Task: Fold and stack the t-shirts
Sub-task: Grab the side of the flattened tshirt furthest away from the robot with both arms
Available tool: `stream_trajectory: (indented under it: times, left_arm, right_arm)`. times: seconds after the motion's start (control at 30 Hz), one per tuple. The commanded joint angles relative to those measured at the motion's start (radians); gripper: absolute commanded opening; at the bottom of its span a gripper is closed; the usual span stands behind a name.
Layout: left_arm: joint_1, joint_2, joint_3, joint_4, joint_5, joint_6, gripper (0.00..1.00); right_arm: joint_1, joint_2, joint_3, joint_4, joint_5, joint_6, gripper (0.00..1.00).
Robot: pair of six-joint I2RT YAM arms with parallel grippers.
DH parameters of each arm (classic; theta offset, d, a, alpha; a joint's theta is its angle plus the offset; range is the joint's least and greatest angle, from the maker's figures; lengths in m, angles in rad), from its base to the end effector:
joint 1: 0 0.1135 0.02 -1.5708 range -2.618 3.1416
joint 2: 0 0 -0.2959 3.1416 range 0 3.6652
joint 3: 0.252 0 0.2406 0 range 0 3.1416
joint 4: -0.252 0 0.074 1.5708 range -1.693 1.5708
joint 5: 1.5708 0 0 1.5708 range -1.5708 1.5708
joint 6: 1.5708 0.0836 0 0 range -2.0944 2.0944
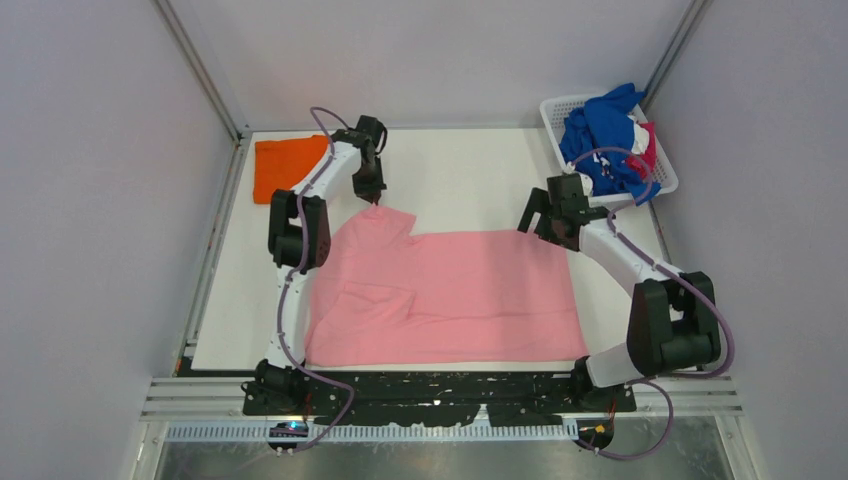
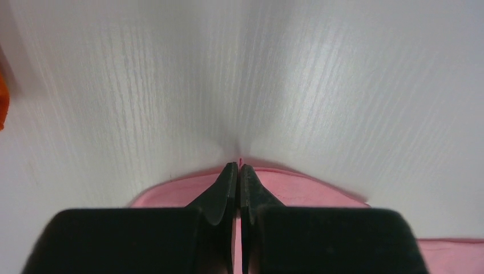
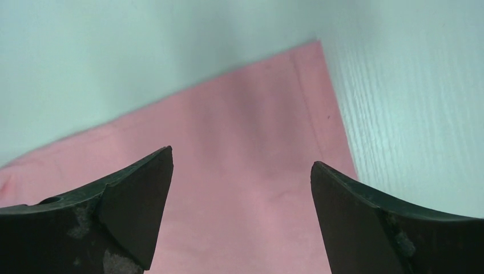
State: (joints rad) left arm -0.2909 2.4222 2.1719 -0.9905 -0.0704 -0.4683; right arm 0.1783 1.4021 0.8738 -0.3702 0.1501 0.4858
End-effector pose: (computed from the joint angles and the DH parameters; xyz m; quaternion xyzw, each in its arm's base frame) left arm 0.5134 -0.1476 0.1600 -0.0931 0.9814 -0.0286 0.1653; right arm 0.2968 0.0408 0.2170 0.1686 0.9265 0.0403 0.3340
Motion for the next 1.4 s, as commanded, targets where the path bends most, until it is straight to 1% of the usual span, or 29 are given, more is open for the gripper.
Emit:
stream_trajectory:
  times: [0.0, 0.03, 0.07, 0.13, 0.33, 0.5, 0.67, 0.73, 0.77, 0.8, 0.83, 0.87, 0.93, 0.97, 1.0, 1.03, 1.13, 1.37]
  left_arm:
    - [-0.008, -0.1, -0.04, 0.087, 0.058, 0.087, 0.0]
    - [-0.01, -0.119, -0.072, 0.105, 0.065, 0.1, 0.0]
    - [-0.013, -0.139, -0.098, 0.123, 0.097, 0.114, 0.0]
    - [-0.018, -0.179, -0.149, 0.153, 0.11, 0.134, 0.0]
    - [-0.028, -0.286, -0.283, 0.213, 0.154, 0.16, 0.0]
    - [-0.038, -0.338, -0.344, 0.233, 0.164, 0.175, 0.0]
    - [-0.043, -0.374, -0.38, 0.236, 0.162, 0.178, 0.0]
    - [-0.046, -0.388, -0.396, 0.24, 0.161, 0.182, 0.0]
    - [-0.048, -0.395, -0.402, 0.242, 0.16, 0.182, 0.0]
    - [-0.049, -0.403, -0.412, 0.243, 0.158, 0.184, 0.0]
    - [-0.05, -0.409, -0.418, 0.244, 0.157, 0.184, 0.0]
    - [-0.051, -0.418, -0.429, 0.248, 0.153, 0.186, 0.0]
    - [-0.053, -0.437, -0.451, 0.255, 0.15, 0.19, 0.0]
    - [-0.054, -0.448, -0.465, 0.262, 0.151, 0.192, 0.0]
    - [-0.054, -0.462, -0.476, 0.27, 0.151, 0.195, 0.0]
    - [-0.054, -0.472, -0.487, 0.276, 0.153, 0.2, 0.0]
    - [-0.056, -0.496, -0.512, 0.29, 0.158, 0.218, 0.0]
    - [-0.056, -0.551, -0.565, 0.323, 0.17, 0.253, 0.0]
  right_arm:
    - [-0.01, 0.152, 0.197, -0.094, 0.178, 0.002, 0.99]
    - [-0.011, 0.179, 0.239, -0.12, 0.191, 0.001, 1.0]
    - [-0.014, 0.232, 0.262, -0.132, 0.214, 0.001, 0.99]
    - [-0.021, 0.304, 0.328, -0.167, 0.241, 0.003, 0.96]
    - [-0.033, 0.454, 0.465, -0.233, 0.278, 0.015, 0.92]
    - [-0.033, 0.528, 0.496, -0.245, 0.272, 0.024, 0.87]
    - [-0.034, 0.528, 0.458, -0.239, 0.264, 0.039, 0.8]
    - [-0.033, 0.515, 0.435, -0.235, 0.271, 0.044, 0.75]
    - [-0.033, 0.504, 0.425, -0.229, 0.273, 0.047, 0.7]
    - [-0.034, 0.494, 0.408, -0.225, 0.275, 0.048, 0.68]
    - [-0.034, 0.489, 0.399, -0.222, 0.277, 0.053, 0.62]
    - [-0.034, 0.479, 0.385, -0.219, 0.281, 0.054, 0.6]
    - [-0.034, 0.469, 0.37, -0.211, 0.292, 0.059, 0.5]
    - [-0.035, 0.467, 0.367, -0.206, 0.299, 0.06, 0.48]
    - [-0.034, 0.465, 0.366, -0.204, 0.3, 0.061, 0.41]
    - [-0.034, 0.465, 0.367, -0.197, 0.299, 0.063, 0.39]
    - [-0.034, 0.461, 0.368, -0.176, 0.286, 0.064, 0.26]
    - [-0.035, 0.407, 0.353, -0.109, 0.239, 0.008, 0.07]
